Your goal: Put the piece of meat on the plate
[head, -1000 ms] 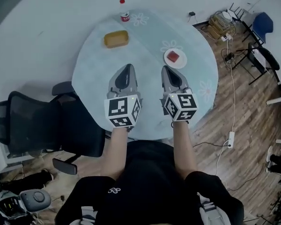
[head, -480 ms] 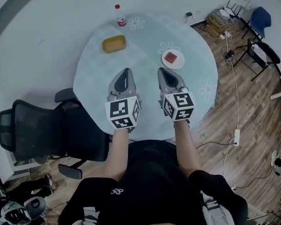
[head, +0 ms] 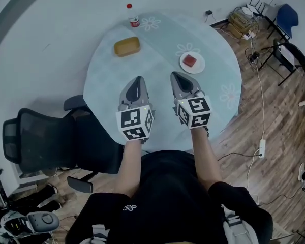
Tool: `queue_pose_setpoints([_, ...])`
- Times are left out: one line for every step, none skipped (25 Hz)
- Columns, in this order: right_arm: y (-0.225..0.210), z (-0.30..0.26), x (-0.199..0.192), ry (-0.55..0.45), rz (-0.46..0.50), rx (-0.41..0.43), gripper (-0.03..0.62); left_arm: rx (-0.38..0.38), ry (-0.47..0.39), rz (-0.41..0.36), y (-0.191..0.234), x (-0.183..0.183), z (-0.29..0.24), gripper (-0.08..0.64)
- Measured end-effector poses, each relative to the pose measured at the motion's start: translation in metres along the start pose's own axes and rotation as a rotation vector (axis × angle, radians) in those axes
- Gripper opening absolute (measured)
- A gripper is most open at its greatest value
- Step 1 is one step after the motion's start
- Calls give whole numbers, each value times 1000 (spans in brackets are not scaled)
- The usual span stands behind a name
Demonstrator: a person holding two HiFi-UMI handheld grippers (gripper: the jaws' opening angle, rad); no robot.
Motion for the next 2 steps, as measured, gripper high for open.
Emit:
queue_pose_setpoints([-1,-2,-1,3,3,4,8,0,5,-3,0,-2,-2,-6])
queue_pose_setpoints([-1,-4,-2,5,5,8,8,-1,10,-6,1,-4,-3,-6])
Point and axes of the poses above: the fingertips, and each gripper's own axes: z backward along the fingers, y to its left, x out of its top, the point moved 4 cm from there along z, backward along the fingers, and after that the axes turned 14 degrees about x, right-handed, at the moved point
